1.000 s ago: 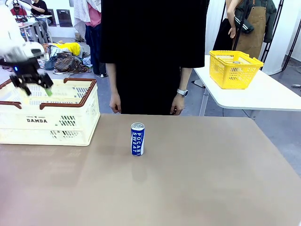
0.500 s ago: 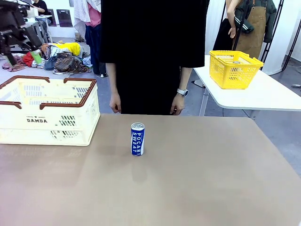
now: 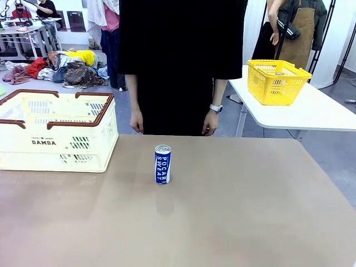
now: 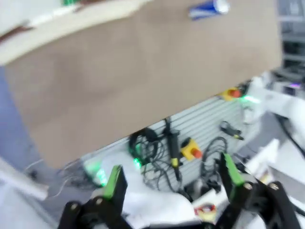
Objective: Place the drinks into the Shopping basket.
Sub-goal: Pick up one drink and place it into the Shopping basket.
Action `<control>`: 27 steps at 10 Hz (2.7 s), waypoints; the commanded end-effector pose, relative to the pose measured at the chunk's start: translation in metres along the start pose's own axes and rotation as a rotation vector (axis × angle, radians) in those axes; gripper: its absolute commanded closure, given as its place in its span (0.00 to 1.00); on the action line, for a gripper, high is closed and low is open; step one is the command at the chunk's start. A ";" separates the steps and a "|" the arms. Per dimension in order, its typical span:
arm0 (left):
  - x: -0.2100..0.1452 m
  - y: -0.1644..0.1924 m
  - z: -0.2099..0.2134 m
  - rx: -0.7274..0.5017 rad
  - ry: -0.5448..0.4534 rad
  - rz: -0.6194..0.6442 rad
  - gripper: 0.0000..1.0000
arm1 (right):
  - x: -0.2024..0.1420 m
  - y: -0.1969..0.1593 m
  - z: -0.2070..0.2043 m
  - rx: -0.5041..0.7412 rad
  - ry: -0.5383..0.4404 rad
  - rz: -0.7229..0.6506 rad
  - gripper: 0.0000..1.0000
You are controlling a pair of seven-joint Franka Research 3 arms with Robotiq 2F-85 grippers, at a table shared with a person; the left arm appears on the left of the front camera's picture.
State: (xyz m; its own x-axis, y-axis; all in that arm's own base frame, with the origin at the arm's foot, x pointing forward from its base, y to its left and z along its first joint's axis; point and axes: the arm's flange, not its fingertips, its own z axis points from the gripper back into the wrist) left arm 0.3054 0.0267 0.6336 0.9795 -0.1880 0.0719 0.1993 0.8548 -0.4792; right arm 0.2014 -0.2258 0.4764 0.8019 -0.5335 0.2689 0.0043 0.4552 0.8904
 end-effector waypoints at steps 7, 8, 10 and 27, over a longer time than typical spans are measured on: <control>-0.071 0.127 -0.033 -0.465 -0.261 -0.091 0.00 | 0.002 0.001 0.001 0.023 -0.008 0.023 0.00; -0.071 0.127 -0.033 -0.465 -0.261 -0.091 0.00 | 0.002 0.001 0.001 0.023 -0.008 0.023 0.00; -0.071 0.127 -0.033 -0.465 -0.261 -0.091 0.00 | 0.002 0.001 0.001 0.023 -0.008 0.023 0.00; -0.071 0.127 -0.033 -0.465 -0.261 -0.091 0.00 | 0.002 0.001 0.001 0.023 -0.008 0.023 0.00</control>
State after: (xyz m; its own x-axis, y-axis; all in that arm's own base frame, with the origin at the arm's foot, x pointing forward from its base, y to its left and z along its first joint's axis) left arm 0.2622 0.1325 0.5368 0.9442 -0.0835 0.3186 0.3114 0.5420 -0.7806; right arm 0.2013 -0.2259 0.4767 0.8016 -0.5337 0.2695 0.0039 0.4554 0.8903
